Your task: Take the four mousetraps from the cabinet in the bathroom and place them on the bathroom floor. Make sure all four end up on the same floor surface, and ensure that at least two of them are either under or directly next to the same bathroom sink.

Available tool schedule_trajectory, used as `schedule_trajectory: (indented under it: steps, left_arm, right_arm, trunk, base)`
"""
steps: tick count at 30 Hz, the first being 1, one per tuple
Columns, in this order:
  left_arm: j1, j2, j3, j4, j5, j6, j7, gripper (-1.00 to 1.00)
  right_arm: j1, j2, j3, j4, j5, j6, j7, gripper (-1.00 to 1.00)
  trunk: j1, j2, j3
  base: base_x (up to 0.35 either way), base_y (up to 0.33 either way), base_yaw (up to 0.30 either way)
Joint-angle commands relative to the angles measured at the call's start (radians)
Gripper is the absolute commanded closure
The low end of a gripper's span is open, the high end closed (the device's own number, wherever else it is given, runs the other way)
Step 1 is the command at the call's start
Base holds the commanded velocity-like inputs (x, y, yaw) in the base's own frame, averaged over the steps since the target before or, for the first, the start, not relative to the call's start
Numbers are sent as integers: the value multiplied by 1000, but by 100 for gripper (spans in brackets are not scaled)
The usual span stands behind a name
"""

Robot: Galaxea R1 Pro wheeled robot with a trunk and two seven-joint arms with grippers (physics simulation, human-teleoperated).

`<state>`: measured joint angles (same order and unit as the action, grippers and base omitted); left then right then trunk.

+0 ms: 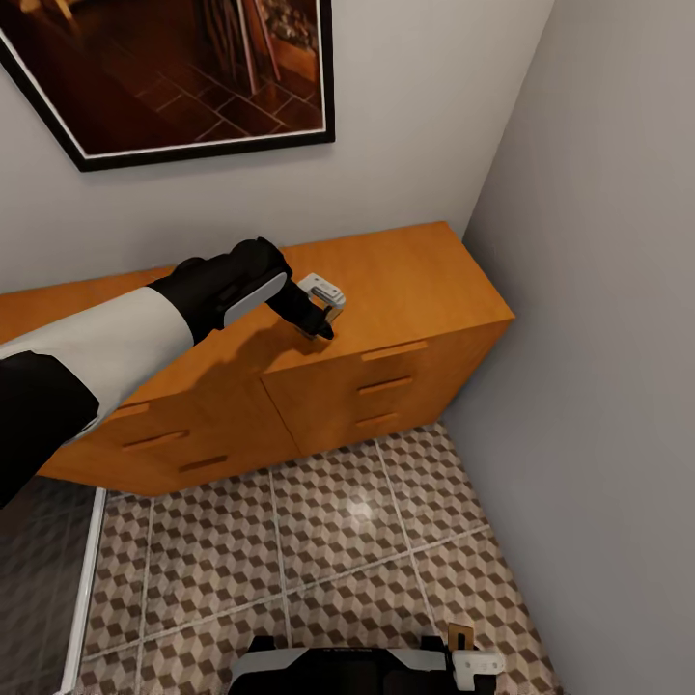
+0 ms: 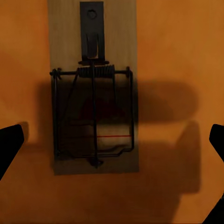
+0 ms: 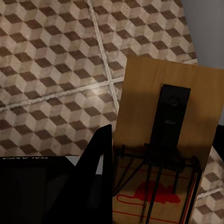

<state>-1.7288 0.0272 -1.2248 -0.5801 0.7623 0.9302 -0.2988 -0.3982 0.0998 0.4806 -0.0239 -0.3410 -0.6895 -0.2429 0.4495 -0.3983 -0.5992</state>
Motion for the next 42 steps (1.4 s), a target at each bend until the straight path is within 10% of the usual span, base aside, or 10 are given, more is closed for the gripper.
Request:
schedule_trajectory:
  steps: [1, 42]
  left_arm:
    - [-2, 1, -5, -1, -6, -1, -8, -100]
    - [12, -1, -5, 4, -6, -2, -8, -100]
  right_arm:
    - [-1, 1, 9, 1, -6, -2, -4, 100]
    - [-1, 0, 9, 1, -6, 1, -4, 100]
  trunk:
    - [0, -2, -3]
    - [0, -2, -11]
  base:
    - [0, 0, 0]
    - [0, 0, 0]
